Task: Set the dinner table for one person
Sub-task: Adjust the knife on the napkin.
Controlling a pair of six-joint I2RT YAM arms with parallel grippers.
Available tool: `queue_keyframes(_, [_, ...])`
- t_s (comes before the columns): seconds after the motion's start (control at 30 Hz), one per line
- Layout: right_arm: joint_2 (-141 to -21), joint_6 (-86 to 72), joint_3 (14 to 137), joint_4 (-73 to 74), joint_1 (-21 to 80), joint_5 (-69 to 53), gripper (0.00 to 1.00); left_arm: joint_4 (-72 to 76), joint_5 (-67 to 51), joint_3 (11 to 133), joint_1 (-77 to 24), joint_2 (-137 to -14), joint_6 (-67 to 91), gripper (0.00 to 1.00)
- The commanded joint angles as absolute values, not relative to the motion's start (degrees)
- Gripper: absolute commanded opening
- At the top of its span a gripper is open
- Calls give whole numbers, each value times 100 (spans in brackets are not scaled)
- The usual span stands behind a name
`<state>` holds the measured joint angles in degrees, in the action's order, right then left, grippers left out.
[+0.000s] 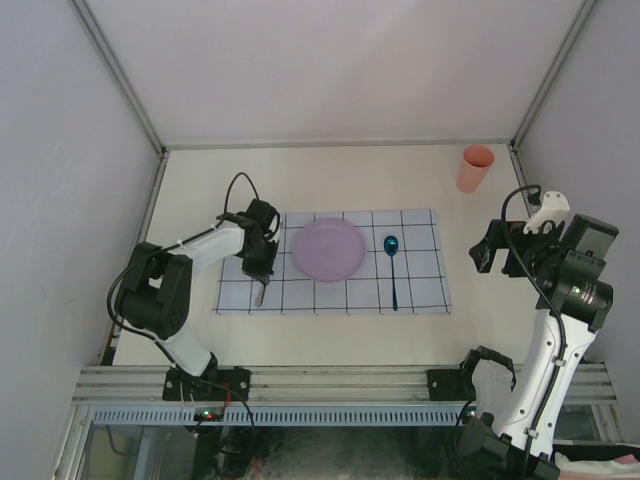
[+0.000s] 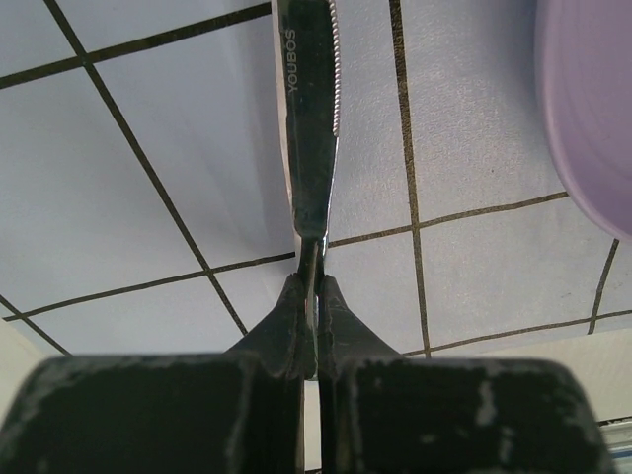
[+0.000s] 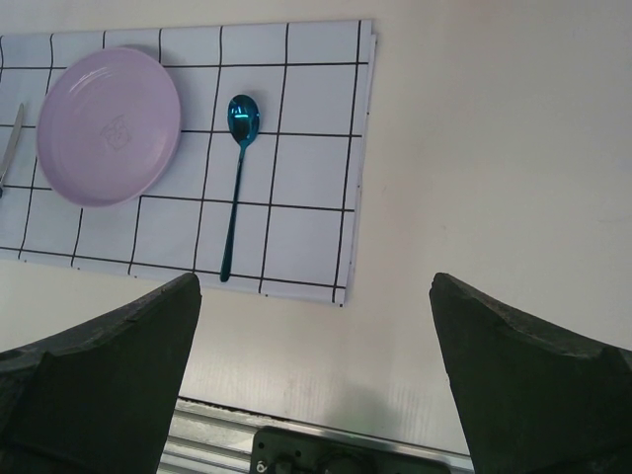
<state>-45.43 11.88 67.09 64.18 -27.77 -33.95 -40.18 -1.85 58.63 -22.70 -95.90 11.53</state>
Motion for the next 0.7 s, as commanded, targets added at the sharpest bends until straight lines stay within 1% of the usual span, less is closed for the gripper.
queue_keyframes(0.0, [-4476, 1302, 6926, 6382, -2805, -3505, 100, -4017, -179, 5974, -2281, -9282, 1467, 0])
queue_keyframes(0.67, [-4307, 1371, 6873, 6522, -2811, -3595, 100, -3824, -14, 5262, -2118, -8747, 1953, 0])
